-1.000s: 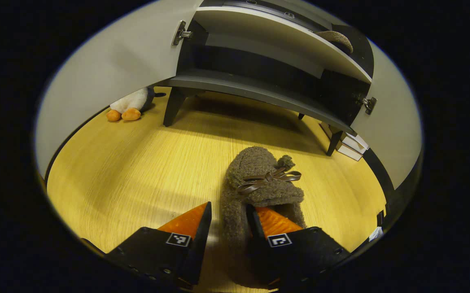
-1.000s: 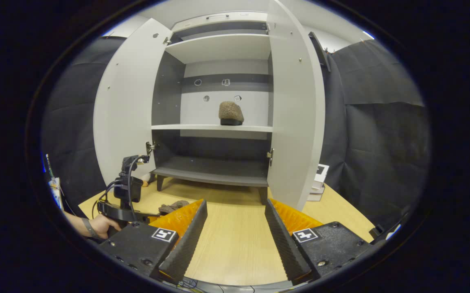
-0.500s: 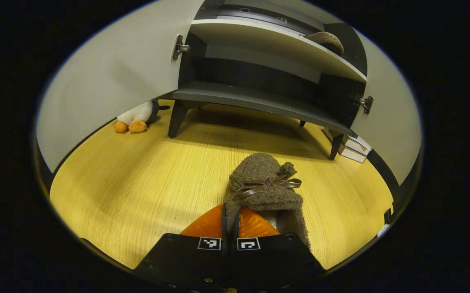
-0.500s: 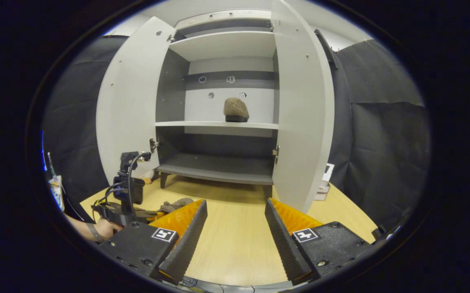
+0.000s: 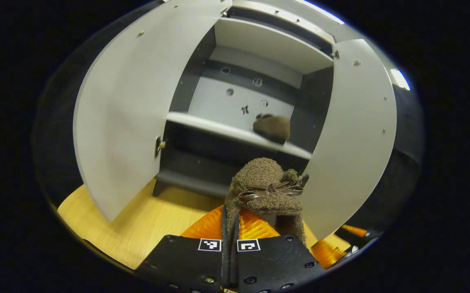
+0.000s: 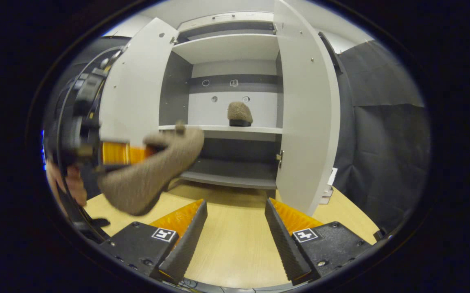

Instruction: Grab one shoe with the right hand and put it into the shoe cabinet, grab the other shoe with the left hand and put it into the shoe cabinet; then close the right door with the right hand and the left door with the left hand.

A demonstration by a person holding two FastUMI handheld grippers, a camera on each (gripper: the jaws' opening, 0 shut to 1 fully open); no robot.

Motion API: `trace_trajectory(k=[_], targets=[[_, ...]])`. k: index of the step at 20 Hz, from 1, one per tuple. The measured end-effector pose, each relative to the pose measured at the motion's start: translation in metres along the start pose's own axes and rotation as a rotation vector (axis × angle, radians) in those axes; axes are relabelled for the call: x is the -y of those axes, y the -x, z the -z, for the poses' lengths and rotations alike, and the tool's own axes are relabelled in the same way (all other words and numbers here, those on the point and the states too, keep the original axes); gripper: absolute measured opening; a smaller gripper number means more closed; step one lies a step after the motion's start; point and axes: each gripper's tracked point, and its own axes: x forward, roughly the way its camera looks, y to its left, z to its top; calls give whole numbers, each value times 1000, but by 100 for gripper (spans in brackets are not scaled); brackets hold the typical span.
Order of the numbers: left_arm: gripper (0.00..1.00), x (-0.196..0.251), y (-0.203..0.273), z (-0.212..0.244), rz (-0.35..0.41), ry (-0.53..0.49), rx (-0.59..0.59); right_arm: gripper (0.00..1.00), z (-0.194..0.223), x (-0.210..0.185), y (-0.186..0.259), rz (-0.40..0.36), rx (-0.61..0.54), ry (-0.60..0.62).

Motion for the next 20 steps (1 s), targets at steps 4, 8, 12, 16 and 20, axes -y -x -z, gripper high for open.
trace_trajectory(k=[4,8,12,16,20], targets=[[0,2,-73,-103,-41,-16,125,90,-3,-1,6,-5,14,-4],[0,-16,-154,-151,-114,-8,103,90,-3,8,12,23,20,-21],[0,-29,-233,-155,-162,51,-47,90,-3,12,12,44,9,-42],[0,-51,-282,-143,-253,-42,-144,90,-2,21,12,69,7,-58],[1,-57,-305,-123,-280,12,-232,90,1,32,10,96,-3,-82]])
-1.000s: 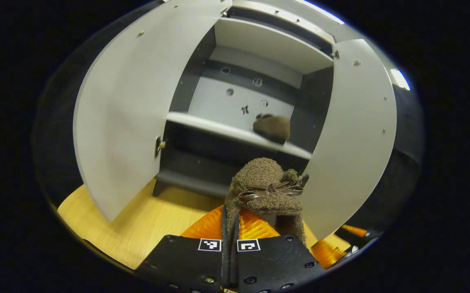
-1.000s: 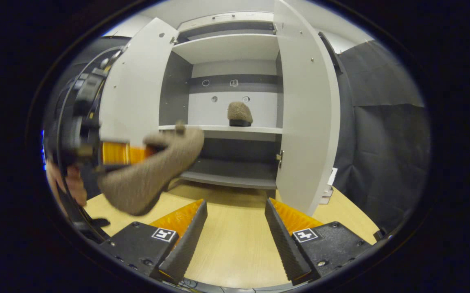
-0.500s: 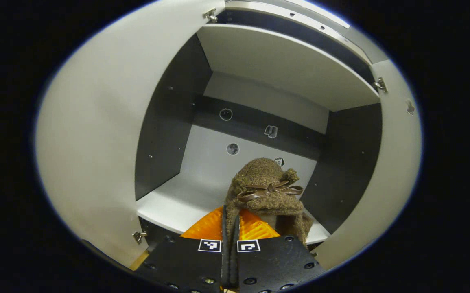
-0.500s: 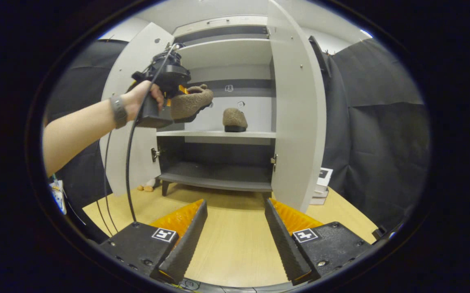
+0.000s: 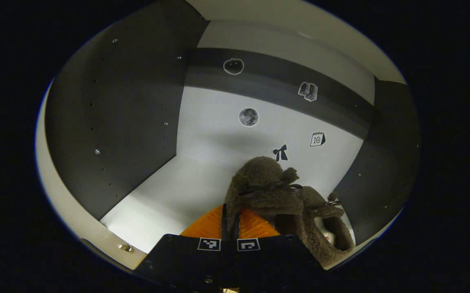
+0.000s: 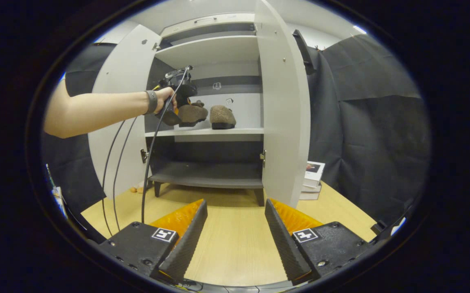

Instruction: Grab one shoe with the right hand and put it into the shoe cabinet, grab the other shoe with the left hand and put it into the shoe cabinet; then close the right door with the right hand and the left door with the left hand.

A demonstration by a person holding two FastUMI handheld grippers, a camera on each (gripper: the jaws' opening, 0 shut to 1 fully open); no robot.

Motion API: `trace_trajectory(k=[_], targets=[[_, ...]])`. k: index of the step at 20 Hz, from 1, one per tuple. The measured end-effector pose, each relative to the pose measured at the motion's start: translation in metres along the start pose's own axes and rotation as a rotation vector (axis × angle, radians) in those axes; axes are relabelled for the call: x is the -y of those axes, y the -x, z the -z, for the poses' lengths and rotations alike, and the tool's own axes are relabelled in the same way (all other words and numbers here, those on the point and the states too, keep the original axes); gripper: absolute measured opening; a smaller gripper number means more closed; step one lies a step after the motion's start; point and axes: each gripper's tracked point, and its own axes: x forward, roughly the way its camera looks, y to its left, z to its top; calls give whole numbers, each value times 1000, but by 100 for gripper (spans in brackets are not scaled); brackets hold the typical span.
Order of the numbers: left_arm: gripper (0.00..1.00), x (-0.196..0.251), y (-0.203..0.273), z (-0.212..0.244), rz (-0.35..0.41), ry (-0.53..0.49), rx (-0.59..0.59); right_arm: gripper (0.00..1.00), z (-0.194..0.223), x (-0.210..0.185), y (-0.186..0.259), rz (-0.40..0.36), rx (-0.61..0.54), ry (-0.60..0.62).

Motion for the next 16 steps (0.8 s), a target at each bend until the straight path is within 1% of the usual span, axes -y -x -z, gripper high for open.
trace_trajectory(k=[3,6,7,8,9,10,11,12,13,14,16], targets=[[0,-4,-11,14,-14,22,-61,90,1,8,-2,19,-1,-16],[1,-4,-16,14,-1,49,-82,90,5,10,-4,20,-13,-27],[11,-5,-18,17,3,52,-103,90,7,10,-4,19,-16,-24],[12,-5,-19,18,4,54,-125,90,7,10,-5,18,-16,-21],[1,-5,-18,19,10,61,-142,89,7,10,-5,16,-18,-19],[14,-3,-17,20,26,75,-152,90,8,9,-4,12,-18,-20],[9,-3,-13,21,30,78,-161,90,7,8,-3,9,-16,-20],[9,-4,-9,22,40,70,-157,90,7,8,-4,7,-14,-19],[13,-5,-5,21,42,54,-149,90,6,7,-3,5,-12,-16],[13,-5,2,21,51,43,-139,89,6,8,-3,4,-10,-15],[20,-3,17,12,78,36,-102,90,6,7,-2,-2,-10,-19]])
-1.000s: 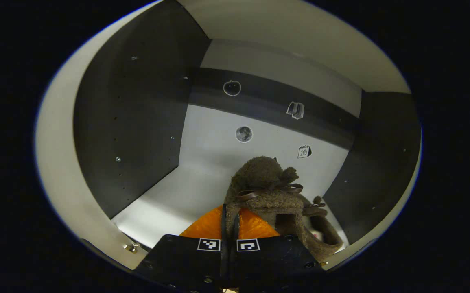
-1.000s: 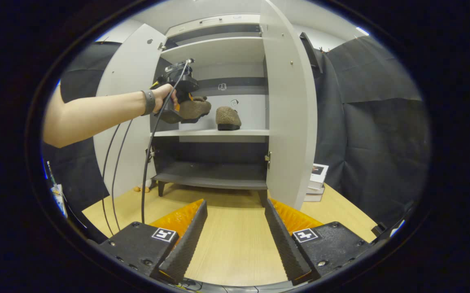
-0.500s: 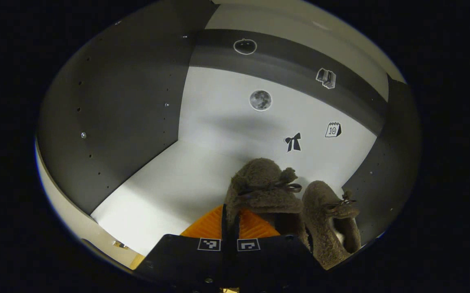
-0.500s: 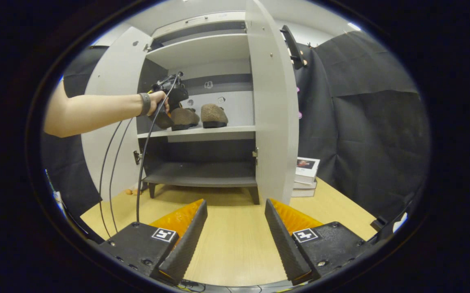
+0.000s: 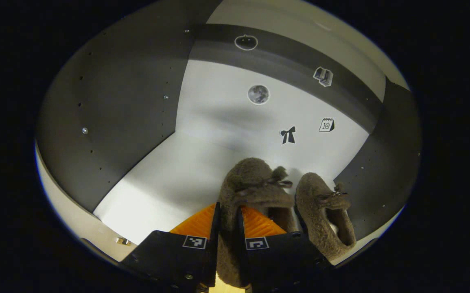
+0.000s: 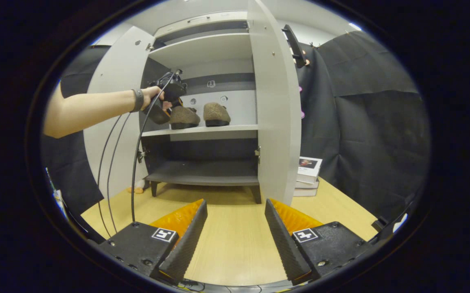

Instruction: Grab one shoe with the right hand and put it into the shoe cabinet, grab the other shoe with the left hand and put it into the shoe cabinet; then close the right door with the right hand and the left door with the left hand.

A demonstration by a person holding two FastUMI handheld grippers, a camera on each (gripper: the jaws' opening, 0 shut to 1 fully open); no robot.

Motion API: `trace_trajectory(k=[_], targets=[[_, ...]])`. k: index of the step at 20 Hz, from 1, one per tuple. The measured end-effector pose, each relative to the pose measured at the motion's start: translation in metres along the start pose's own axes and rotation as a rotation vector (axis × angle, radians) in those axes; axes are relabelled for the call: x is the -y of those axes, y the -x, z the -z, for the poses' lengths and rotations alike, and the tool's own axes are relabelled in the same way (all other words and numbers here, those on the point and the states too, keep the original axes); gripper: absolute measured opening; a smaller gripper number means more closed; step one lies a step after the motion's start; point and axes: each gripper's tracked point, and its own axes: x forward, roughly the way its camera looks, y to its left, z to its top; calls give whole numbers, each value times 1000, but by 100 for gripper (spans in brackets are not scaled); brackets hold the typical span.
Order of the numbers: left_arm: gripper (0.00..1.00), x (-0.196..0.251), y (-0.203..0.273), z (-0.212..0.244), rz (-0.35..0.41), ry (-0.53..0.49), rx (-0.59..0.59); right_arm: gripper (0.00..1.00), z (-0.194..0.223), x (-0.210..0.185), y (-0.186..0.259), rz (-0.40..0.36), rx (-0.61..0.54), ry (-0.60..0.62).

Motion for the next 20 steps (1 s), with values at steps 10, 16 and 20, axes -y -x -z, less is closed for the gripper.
trace_trajectory(k=[10,16,20], targets=[[80,24,143,-24,184,-88,282,90,-12,-11,9,-43,30,15],[87,13,229,23,236,-179,421,90,-28,-14,12,-60,59,23],[87,3,269,57,193,-272,559,90,-44,-11,12,-63,89,39]])
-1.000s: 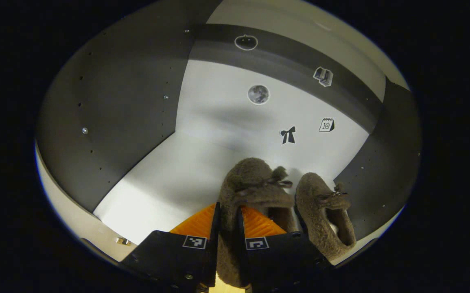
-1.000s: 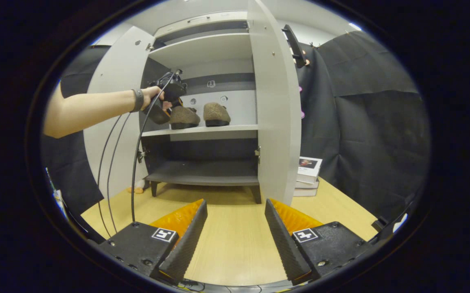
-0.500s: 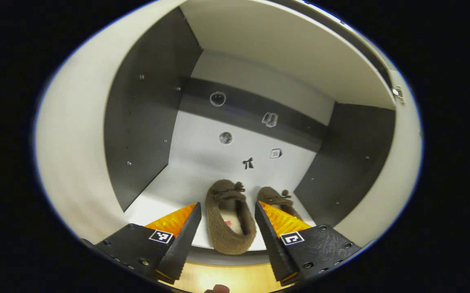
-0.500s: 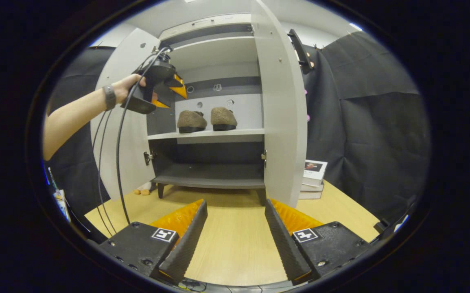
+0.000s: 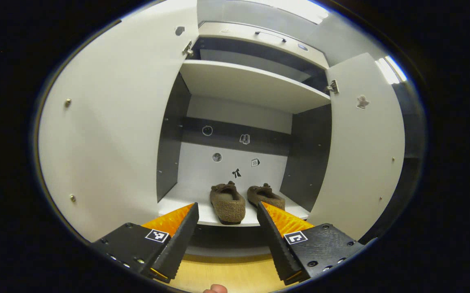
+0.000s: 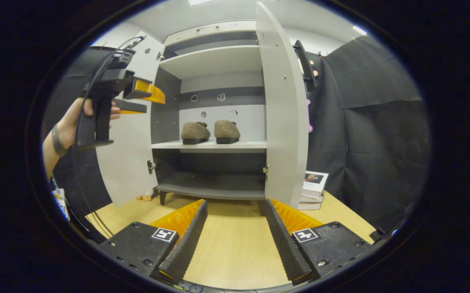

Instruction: Grab one shoe with the right hand and put it into the shoe cabinet, grab the other shoe with the left hand and put it into the shoe cabinet; then close the right door with the right hand and the left door with the left hand.

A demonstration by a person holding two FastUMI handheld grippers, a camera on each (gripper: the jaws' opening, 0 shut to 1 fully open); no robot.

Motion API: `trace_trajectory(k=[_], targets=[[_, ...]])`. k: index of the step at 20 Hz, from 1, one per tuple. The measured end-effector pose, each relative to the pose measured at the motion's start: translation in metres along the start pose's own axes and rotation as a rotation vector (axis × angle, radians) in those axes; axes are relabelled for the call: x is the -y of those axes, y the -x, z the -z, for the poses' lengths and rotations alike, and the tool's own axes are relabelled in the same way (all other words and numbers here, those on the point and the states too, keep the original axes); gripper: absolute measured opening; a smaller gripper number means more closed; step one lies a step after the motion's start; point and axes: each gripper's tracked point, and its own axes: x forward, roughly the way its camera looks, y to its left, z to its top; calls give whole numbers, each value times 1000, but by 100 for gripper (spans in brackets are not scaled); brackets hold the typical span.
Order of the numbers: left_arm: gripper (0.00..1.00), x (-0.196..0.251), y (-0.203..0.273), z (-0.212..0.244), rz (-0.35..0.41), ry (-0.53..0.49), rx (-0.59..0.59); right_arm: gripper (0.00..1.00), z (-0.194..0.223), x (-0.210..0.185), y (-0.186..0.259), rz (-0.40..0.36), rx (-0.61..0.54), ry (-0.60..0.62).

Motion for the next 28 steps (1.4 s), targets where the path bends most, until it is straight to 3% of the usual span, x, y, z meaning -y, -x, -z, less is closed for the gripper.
trace_trajectory(k=[5,8,12,21,24,28], targets=[[88,36,62,28,14,-78,87,90,-11,3,1,-3,20,-7],[88,54,90,50,20,-67,104,89,-13,5,5,6,25,-10],[89,67,119,86,31,-52,69,89,-10,3,12,4,21,-19],[89,50,148,147,-28,-35,-15,90,-5,-10,23,-32,19,-53],[89,38,153,159,-63,-34,-41,89,-23,-13,31,-58,57,-58],[91,35,155,162,-65,-29,-48,89,-82,9,46,-41,150,-49]])
